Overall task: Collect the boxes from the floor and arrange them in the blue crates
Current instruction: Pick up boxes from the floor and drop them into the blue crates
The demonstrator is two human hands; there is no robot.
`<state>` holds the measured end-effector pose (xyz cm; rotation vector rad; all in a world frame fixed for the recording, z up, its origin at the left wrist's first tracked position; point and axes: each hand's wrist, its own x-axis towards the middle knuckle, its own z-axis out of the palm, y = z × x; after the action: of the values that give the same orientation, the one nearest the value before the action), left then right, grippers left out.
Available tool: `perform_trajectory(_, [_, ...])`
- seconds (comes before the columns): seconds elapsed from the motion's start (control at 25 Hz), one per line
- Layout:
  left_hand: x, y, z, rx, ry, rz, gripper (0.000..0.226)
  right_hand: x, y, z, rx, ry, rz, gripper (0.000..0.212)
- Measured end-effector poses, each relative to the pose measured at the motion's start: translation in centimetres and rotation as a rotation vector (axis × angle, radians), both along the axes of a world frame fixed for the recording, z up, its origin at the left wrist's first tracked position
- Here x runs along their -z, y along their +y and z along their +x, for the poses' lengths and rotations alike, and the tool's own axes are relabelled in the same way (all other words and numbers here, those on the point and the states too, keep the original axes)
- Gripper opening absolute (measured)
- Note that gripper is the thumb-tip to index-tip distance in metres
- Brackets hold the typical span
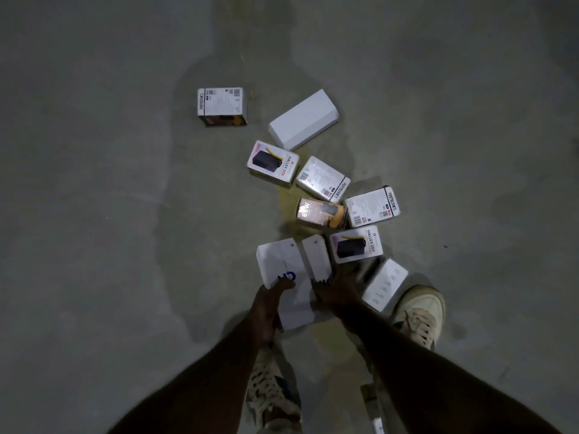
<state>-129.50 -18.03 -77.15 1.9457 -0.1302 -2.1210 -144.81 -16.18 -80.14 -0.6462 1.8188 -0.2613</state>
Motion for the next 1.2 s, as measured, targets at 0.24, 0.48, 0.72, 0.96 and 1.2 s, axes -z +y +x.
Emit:
perform_trajectory(0.24, [-9.2,-3.3,0.7,0.031,-0.109,-0.171,0.030,-12.4,-4.3,0.3,0.003,0.143,-0.200,0.052])
perform_trajectory(0.48, [-21.1,-7.8,0.2,-0.001,-0.233,-0.400,0.034,-24.0,-8.2,2.7,-0.010,0.139,-0.319,0.057])
perform_trajectory(0.72, [-31.5,-11.0,2.2,-0.074,-0.057,-0.452,0.056,-34.6,-10.6,5.8,0.065,-0.004,-0.440,0.061])
perform_trajectory(0.96, [-40.8,-10.1,3.7,-0.201,-0.030,-0.414,0.076,-43.0,-11.1,6.8,0.045,-0.138,-0.433,0.059])
perform_trajectory(1.2, [-49.8,-7.9,4.2,-0.354,-0.040,-0.461,0.073,-52.1,-11.1,7.9,-0.060,-0.281,-0.480,0.030])
